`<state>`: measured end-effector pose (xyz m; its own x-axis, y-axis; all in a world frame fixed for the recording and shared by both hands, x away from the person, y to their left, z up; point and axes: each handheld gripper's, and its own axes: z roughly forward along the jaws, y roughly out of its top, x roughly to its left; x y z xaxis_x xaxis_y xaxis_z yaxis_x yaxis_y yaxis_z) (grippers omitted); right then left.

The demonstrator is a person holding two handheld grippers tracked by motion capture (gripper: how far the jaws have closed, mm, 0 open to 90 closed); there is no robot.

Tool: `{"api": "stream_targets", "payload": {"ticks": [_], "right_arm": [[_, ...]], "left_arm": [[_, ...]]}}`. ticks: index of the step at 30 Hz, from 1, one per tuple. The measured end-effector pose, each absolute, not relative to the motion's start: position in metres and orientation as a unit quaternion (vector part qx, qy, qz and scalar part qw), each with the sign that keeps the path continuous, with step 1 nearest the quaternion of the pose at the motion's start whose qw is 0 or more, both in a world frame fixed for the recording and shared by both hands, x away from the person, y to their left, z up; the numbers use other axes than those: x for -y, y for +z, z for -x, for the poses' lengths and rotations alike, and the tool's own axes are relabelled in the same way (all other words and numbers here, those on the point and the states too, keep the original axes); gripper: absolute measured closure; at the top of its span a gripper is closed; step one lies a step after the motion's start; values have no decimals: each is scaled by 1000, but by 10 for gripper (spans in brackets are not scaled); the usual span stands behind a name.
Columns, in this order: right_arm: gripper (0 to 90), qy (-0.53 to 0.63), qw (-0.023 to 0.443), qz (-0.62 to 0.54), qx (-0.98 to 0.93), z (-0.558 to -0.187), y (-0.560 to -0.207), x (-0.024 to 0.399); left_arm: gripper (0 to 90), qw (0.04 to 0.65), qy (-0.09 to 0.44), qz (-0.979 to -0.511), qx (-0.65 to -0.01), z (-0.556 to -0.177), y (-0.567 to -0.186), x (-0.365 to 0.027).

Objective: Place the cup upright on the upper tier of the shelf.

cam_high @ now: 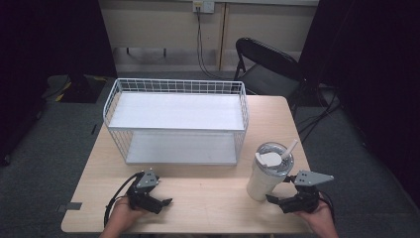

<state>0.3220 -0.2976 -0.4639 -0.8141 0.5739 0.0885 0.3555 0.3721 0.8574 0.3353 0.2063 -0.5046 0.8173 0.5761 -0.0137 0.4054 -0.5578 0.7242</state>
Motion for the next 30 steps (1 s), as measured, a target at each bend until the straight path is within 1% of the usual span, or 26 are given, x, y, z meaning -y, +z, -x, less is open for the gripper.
{"api": "stream_targets", "payload": {"ticks": [13,22,30], "right_arm": [[112,532,115,-282,-790,-331,-456,293],[93,537,138,-263,-790,-334,-459,285],[90,548,139,-257,-784,-337,-462,284]], "left_arm": [[60,373,115,-878,-277,-336,-504,-207],[60,373,115,-878,-277,-336,-504,-207],[60,374,114,-878,-278,-336,-504,-207]]}}
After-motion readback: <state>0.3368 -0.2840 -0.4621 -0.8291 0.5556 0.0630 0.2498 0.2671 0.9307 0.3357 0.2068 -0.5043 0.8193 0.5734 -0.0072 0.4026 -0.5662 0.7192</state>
